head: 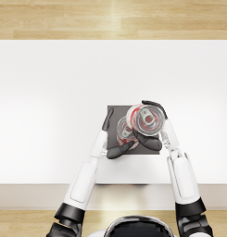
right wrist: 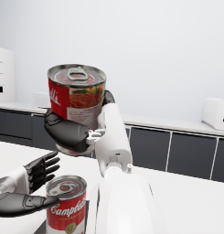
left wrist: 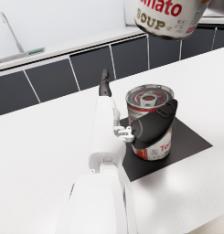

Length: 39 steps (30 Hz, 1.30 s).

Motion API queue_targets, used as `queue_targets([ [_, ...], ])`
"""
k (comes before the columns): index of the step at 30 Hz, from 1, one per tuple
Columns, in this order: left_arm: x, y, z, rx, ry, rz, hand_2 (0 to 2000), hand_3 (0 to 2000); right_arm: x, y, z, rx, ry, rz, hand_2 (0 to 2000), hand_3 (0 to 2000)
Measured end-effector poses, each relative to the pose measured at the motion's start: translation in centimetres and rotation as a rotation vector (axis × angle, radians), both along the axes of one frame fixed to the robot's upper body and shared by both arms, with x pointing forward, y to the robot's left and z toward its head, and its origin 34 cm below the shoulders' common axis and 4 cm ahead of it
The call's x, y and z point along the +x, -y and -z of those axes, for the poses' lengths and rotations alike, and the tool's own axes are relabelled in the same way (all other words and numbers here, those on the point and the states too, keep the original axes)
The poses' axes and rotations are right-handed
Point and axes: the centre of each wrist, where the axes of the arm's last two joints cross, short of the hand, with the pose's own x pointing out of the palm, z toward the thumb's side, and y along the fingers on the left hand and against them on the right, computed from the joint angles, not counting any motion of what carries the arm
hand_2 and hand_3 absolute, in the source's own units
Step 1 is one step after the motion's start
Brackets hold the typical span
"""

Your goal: Pick up the red can on the left and place it in the middle, then pick up the red can on the right and place it on top of the can in the middle

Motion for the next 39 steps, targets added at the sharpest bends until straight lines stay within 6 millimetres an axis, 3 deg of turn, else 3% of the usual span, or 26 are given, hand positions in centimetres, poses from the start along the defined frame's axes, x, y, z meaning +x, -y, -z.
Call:
queue_targets([
  [6, -2.3, -5.4, -3.5, -0.078, 0.06, -0.178, 0, 0, 0.2, -1.5, -0.2, -0.056, -0.166, -0.003, 2000, 1520],
  [12, -3.4, -9.4, -3.7, -0.115, 0.066, -0.327, 0, 0, 0.6, -2.4, 0.8, -0.078, -0.234, -0.015, 2000, 1520],
  [22, -3.8, -10.2, -3.2, -0.122, 0.05, -0.36, 0, 0, 1.5, -2.5, 3.7, -0.095, -0.348, -0.005, 2000, 1520],
  [32, -3.8, -9.9, -2.8, -0.124, 0.035, -0.353, 0, 0, 1.7, -3.0, 5.0, -0.085, -0.396, 0.01, 2000, 1520],
  [33, -3.8, -9.9, -2.8, -0.124, 0.033, -0.354, 0, 0, 1.8, -3.0, 5.0, -0.082, -0.397, 0.011, 639, 1193],
  [34, -3.8, -9.9, -2.7, -0.125, 0.031, -0.355, 0, 0, 1.8, -3.0, 5.1, -0.086, -0.398, 0.002, 0, 867],
  [36, -3.8, -9.9, -2.6, -0.125, 0.027, -0.357, 0, 0, 1.7, -3.0, 5.3, -0.084, -0.41, 0.007, 0, 213],
  [37, -3.8, -9.9, -2.6, -0.126, 0.026, -0.357, 0, 0, 1.6, -3.0, 5.3, -0.079, -0.412, 0.015, 0, 0],
  [39, -3.9, -10.0, -2.5, -0.127, 0.025, -0.36, 0, 0, 1.4, -3.0, 5.2, -0.069, -0.411, 0.024, 0, 0],
])
